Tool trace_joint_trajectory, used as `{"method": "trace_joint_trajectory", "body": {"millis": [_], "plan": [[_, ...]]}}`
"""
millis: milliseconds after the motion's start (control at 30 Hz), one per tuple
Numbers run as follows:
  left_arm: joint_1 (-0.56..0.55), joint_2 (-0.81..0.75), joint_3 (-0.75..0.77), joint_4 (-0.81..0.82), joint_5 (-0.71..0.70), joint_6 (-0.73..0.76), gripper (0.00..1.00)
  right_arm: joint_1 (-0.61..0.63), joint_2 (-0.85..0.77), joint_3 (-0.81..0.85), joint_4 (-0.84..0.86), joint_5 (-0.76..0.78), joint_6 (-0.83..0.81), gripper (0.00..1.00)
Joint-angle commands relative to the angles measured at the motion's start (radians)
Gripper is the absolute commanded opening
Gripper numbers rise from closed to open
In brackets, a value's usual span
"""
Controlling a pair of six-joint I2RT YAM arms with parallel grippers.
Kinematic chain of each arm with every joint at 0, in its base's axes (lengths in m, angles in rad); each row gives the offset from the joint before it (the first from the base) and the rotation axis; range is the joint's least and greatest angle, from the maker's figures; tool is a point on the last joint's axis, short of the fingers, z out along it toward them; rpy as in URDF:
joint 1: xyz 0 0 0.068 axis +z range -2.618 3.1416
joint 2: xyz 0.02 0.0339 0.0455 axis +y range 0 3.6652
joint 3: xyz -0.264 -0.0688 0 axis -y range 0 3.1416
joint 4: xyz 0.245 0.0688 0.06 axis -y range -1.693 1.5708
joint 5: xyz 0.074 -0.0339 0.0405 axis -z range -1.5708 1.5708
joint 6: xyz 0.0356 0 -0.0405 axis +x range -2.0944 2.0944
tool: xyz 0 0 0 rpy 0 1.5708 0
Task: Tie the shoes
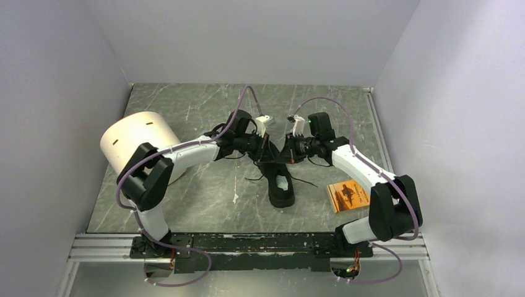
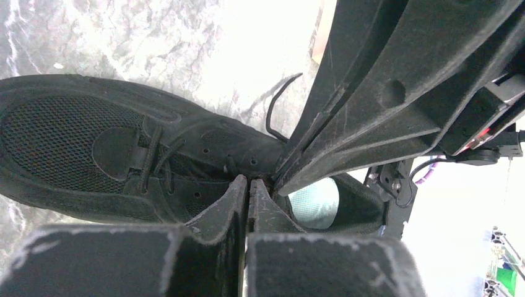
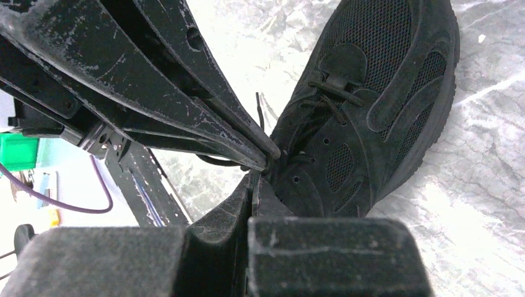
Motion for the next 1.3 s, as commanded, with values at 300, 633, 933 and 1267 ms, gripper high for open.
{"method": "trace_joint_trajectory", "body": {"millis": [300, 633, 933, 1267], "plan": [[0.006, 0.034, -0.044, 0.262, 0.077, -0.140, 0.05, 0.002, -0.046, -0.086, 0.230, -0.145, 0.167, 0.00], [0.013, 0.072, -0.180, 0.578, 0.190, -0.306, 0.05, 0.032, -0.038, -0.089, 0.300, -0.165, 0.223, 0.00], [0.021, 0.090, -0.189, 0.643, 0.154, -0.289, 0.05, 0.009, -0.087, 0.029, 0.044, -0.037, 0.059, 0.27], [0.022, 0.066, -0.139, 0.497, 0.121, -0.172, 0.05, -0.140, -0.029, 0.041, 0.053, 0.168, -0.404, 0.44]]}}
